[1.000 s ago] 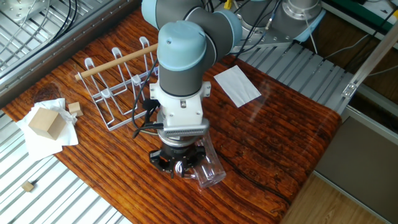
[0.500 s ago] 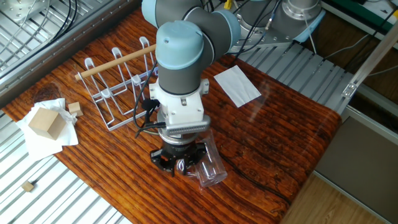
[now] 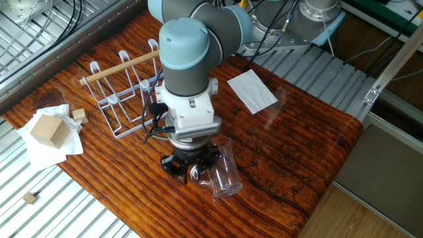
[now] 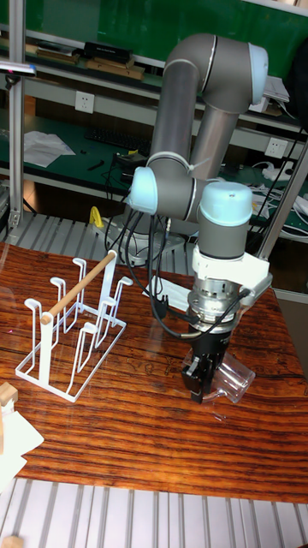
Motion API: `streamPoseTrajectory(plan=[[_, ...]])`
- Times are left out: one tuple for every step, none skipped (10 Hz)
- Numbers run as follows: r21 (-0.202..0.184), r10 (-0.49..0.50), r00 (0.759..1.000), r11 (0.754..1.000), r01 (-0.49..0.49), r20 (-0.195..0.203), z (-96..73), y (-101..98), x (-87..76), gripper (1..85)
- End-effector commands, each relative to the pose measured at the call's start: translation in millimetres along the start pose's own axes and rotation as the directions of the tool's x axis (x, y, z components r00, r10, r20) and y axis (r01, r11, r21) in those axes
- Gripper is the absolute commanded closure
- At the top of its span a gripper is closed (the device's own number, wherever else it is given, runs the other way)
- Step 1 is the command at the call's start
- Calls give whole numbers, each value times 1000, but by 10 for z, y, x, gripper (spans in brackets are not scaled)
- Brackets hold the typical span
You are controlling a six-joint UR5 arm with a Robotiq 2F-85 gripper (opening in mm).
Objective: Put the cup on the cup rack
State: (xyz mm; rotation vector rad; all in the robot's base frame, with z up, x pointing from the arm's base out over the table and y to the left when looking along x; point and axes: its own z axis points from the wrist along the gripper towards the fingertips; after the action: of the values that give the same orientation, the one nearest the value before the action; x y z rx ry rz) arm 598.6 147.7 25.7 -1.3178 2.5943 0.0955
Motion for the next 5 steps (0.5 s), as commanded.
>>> streamPoseTrajectory(plan=[[-19,-8,1000,1000,8,17,-27,24,19,507],[-28,-11,1000,1000,12,28,-24,52,4,497],[-32,-12,999,999,13,31,-23,66,2,487],[-39,-10,1000,999,11,30,-34,83,6,487],[-41,-9,999,999,11,30,-34,90,5,487]])
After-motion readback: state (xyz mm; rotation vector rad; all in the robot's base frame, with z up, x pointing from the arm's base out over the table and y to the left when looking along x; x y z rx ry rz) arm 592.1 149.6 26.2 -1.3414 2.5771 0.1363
